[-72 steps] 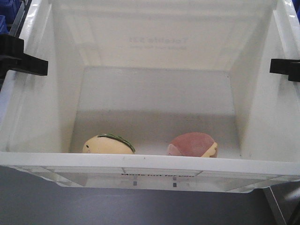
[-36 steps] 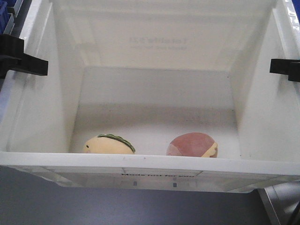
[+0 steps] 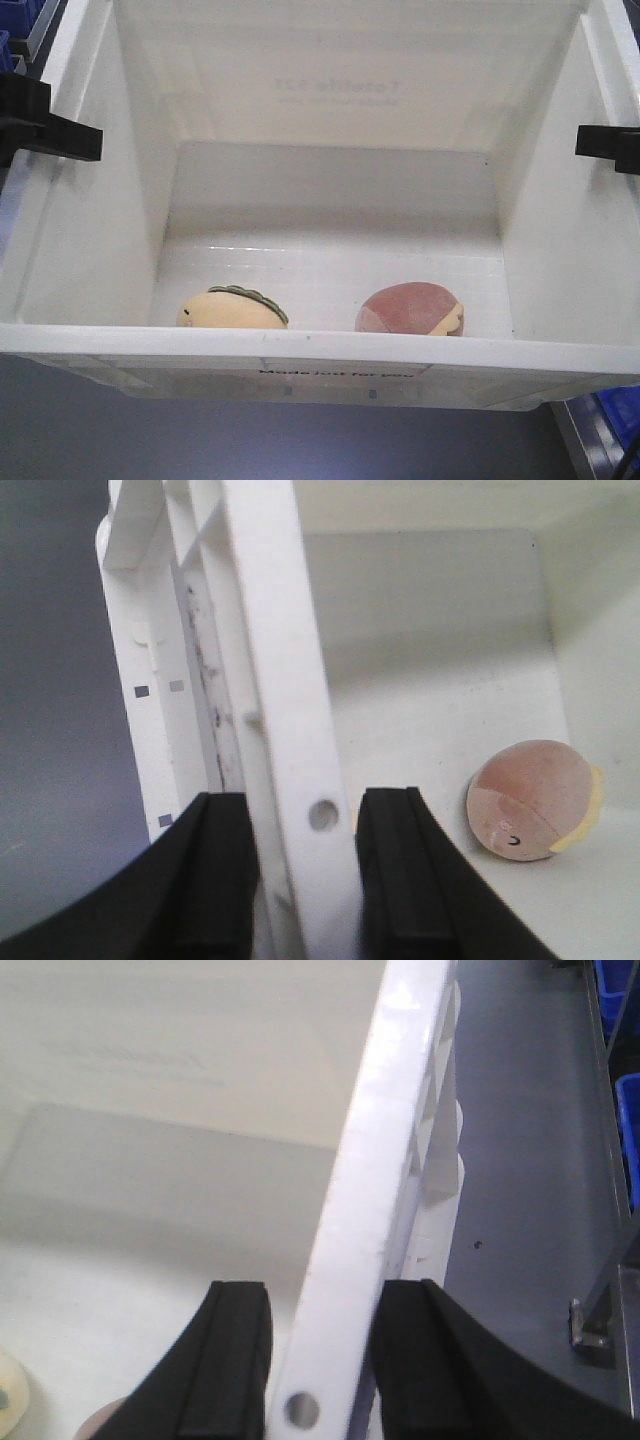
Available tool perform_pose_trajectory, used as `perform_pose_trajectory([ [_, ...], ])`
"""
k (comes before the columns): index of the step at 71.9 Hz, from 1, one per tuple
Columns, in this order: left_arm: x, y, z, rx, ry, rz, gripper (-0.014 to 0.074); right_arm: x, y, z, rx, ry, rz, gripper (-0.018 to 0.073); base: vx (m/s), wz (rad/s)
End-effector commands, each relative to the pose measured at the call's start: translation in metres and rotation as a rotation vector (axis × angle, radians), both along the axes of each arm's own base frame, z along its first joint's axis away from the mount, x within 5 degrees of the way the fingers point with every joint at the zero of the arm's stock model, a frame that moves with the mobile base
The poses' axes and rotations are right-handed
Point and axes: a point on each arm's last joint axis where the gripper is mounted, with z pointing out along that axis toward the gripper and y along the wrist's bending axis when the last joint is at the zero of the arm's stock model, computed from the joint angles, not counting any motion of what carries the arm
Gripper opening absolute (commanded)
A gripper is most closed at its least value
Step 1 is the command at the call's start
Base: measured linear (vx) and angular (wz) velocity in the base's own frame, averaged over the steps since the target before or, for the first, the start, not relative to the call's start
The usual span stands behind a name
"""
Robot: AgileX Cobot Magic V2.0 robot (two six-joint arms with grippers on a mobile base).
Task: Place moving items into box and shelve
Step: 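Hold the tote by both rims while the base drives toward the blue-bin shelf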
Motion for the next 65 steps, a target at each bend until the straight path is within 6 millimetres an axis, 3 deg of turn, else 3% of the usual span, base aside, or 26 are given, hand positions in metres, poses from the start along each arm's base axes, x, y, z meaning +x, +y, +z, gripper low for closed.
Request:
perform_pose_trajectory([
  [1, -0.0020, -0.0039, 0.0275, -0.130, -0.174, 0.016, 0.0000, -0.0033, 0.0029, 0.0270, 0.079, -0.157, -0.009, -0.0006, 0.51, 0.02],
  [65, -0.0020, -0.0039, 0.0275, -0.130, -0.174, 0.016, 0.0000, -0.0033, 0.0029, 0.0270, 0.079, -0.157, -0.009, -0.0006, 0.48, 0.03],
])
